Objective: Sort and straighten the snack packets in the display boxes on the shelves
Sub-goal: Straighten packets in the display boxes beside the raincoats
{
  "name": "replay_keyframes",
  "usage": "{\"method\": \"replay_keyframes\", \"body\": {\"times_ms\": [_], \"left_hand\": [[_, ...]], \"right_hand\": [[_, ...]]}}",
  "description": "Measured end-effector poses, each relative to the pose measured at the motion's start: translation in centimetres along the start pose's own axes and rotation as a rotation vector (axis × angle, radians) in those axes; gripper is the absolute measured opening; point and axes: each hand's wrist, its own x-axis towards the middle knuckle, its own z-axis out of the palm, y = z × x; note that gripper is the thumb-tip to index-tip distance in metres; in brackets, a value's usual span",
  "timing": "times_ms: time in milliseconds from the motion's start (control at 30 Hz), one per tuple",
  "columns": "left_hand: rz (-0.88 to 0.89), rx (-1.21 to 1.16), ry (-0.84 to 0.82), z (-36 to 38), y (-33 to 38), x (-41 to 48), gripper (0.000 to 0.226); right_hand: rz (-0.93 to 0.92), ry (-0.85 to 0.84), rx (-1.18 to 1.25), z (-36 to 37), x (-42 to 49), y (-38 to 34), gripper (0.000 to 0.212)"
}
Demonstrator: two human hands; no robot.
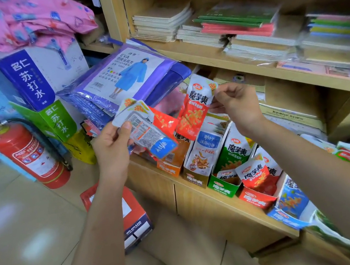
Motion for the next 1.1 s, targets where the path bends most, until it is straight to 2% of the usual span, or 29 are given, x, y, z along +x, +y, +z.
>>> {"method": "replay_keyframes", "body": {"times_ms": [100,267,500,700,800,1000,1100], "left_hand": [[0.064,-0.005,0.036,-0.7,0.4,0.2,0.015],[0.04,-0.009,-0.001,-0.2,0.9,-0.7,0.013],[-0.024,-0.005,-0.125,2.6,1.8,-2.4,0.015],[-0.033,0.001,-0.246,4.6,1.9,-5.0,0.017],[-0.037,-0.013,-0.312,4.8,1.6,-6.2,0.018],[-0.039,0.049,-0.457,5.4,1.3,-7.7,0.011],[-0.044,0.107,-0.472,6.5,0.8,-8.4,0.022]], "right_hand": [[-0.006,0.071,-0.013,-0.2,0.4,-0.2,0.019],[0.013,0.137,-0.032,-0.8,0.5,-0.1,0.011],[-0.018,0.219,0.004,-6.6,-4.1,-2.1,0.022],[-0.07,0.402,0.029,-12.6,-9.6,-1.4,0.017],[-0.115,0.477,-0.052,-14.9,-11.7,-0.3,0.007],[-0.124,0.487,-0.202,-16.2,-14.6,2.0,0.009],[-0.147,0.407,-0.333,-15.5,-14.9,3.6,0.015]]}}
